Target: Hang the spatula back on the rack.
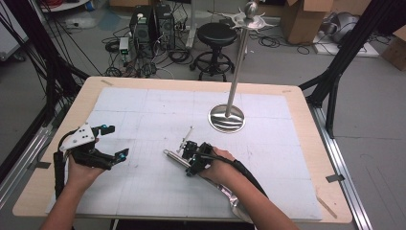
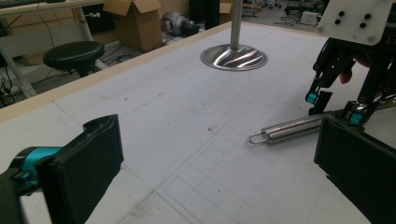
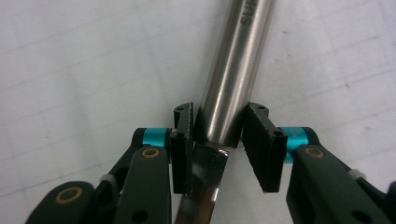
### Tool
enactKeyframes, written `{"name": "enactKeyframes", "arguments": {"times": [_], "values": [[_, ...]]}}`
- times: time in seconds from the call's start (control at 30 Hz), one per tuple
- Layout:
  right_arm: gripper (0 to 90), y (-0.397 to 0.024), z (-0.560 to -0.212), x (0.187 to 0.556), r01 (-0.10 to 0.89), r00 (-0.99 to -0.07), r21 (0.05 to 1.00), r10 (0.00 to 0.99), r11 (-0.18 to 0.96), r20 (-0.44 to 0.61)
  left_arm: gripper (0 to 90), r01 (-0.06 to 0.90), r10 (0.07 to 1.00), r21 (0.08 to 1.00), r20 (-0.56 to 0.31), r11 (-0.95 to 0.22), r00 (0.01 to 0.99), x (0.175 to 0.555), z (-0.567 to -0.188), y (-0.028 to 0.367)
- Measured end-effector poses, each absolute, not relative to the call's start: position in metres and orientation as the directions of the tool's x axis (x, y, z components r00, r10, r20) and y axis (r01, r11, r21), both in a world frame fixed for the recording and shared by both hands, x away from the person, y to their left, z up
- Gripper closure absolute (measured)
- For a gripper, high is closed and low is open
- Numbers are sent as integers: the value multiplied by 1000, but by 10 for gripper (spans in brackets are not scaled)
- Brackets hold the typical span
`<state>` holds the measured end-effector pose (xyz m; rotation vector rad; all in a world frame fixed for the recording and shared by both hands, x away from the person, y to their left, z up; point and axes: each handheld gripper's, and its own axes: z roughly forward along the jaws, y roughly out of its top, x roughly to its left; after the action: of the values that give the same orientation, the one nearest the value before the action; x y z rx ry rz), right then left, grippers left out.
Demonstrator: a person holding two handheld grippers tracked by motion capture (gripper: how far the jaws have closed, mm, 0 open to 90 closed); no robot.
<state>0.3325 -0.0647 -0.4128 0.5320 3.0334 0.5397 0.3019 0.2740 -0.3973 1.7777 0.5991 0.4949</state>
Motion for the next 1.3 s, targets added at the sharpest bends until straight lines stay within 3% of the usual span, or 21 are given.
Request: {"name": "enactKeyframes", "arguments": {"times": [0.4, 1.0, 1.3], "values": [[690, -68, -396, 330, 299, -950, 421, 310, 856, 43, 17, 147, 624, 963, 27, -225, 781, 301, -397, 274], [691, -124, -337, 334, 316, -927, 676, 367, 666, 72, 17, 148, 625, 963, 27, -226, 780, 301, -397, 274], [691, -143, -321, 332, 294, -928, 730, 369, 617, 61, 17, 149, 625, 963, 26, -226, 780, 301, -397, 274]]}}
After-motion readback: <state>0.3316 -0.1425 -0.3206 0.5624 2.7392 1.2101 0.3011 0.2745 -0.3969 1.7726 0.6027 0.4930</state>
